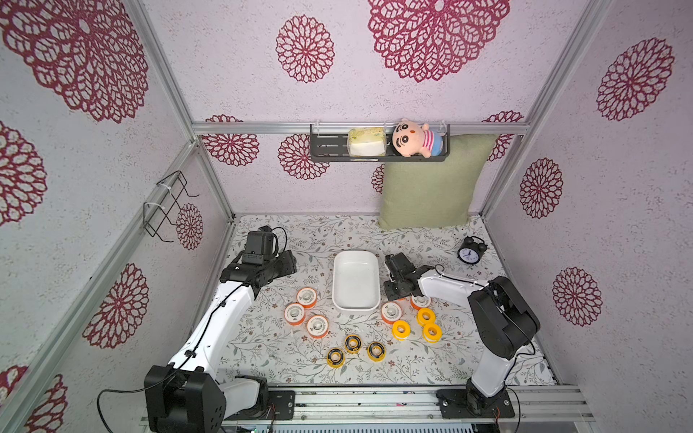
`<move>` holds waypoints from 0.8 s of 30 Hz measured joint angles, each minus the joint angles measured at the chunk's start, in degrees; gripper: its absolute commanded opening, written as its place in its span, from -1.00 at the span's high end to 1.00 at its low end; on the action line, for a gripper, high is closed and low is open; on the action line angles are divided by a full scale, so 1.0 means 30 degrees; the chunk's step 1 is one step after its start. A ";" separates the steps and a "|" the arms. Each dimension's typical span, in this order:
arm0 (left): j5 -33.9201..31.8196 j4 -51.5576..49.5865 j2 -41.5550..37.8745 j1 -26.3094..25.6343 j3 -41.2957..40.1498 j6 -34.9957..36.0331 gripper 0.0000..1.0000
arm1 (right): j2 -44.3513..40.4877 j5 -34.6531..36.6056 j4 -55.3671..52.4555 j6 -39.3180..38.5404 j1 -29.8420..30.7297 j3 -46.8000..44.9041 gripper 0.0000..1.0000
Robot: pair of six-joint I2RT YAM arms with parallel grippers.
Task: Put the sealing tape into the storage box
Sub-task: Pick up the sealing tape at the center of the board.
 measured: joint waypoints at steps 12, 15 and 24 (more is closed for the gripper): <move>-0.0087 0.0000 -0.0007 0.0029 0.0000 0.0007 -0.19 | -0.3024 -0.1843 0.0998 0.0146 -0.1173 0.0321 0.57; -0.0087 -0.0007 -0.0007 0.0029 0.0000 0.0007 -0.19 | -0.3206 -0.2703 0.1188 0.0146 -0.1239 0.0889 0.57; -0.0160 -0.0007 -0.0007 0.0036 0.0000 0.0007 -0.20 | -0.3075 -0.5544 0.1916 0.0117 -0.1107 0.2747 0.53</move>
